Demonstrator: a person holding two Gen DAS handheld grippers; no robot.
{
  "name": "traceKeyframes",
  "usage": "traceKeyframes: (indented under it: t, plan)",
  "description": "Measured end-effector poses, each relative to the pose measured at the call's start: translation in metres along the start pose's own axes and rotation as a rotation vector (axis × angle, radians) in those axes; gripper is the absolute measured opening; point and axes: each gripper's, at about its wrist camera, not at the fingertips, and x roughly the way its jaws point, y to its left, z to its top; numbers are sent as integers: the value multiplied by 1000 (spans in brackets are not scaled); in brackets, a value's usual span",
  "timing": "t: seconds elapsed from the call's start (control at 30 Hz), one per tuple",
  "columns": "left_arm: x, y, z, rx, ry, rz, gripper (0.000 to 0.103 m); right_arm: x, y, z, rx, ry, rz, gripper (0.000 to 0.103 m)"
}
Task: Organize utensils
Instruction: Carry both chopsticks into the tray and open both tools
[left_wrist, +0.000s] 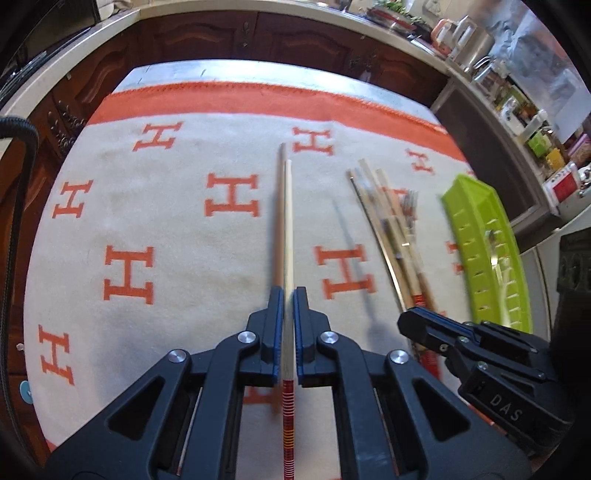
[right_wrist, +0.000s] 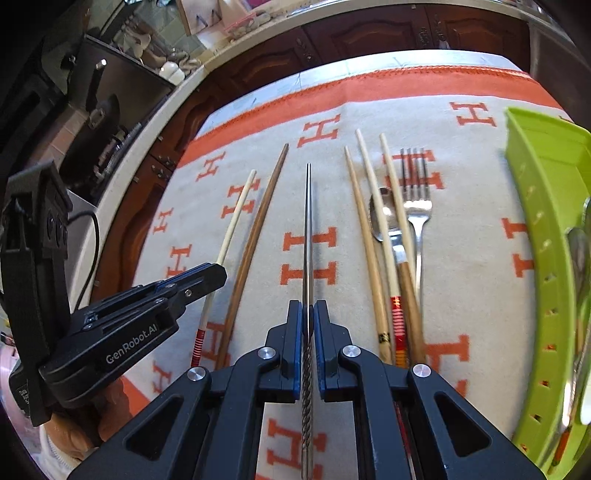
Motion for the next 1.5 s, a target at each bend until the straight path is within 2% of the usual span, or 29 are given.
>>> traceKeyframes:
  t: [0.2,0.3,0.43,0.57,0.73,0.97,1.03,1.13,1.2,1.5]
  plan:
    - [-31,-66,4,56,-37,-117,3,-71,-30,-5,44,-105,35,6]
    - [-34,-108,7,87,-35,-181,3,-105,-53,-8,65,-154,8,6]
    - [-27,-164,8,130,-28,-237,3,-138,-91,-12,89,-202,-82,6]
    - [-9,-207,4,151,-1,-267,3,-151,-128,-20,110,-199,-169,6]
    - [22,-240,1,154,45,-263,3,-144,-159,-22,107,-147,-231,6]
    - [49,-255,-8,207,93,-245,3,-123,-174,-20,109,-109,-276,8]
    - [48,-254,-9,218,82,-236,3,-120,-178,-20,120,-108,-278,16]
    - [43,-251,-9,228,78,-239,3,-121,-180,-20,130,-129,-257,21]
    - [38,-247,-9,232,74,-230,3,-126,-178,-21,127,-148,-270,35]
    - [22,-210,-12,211,66,-165,3,-139,-158,-30,100,-170,-238,36]
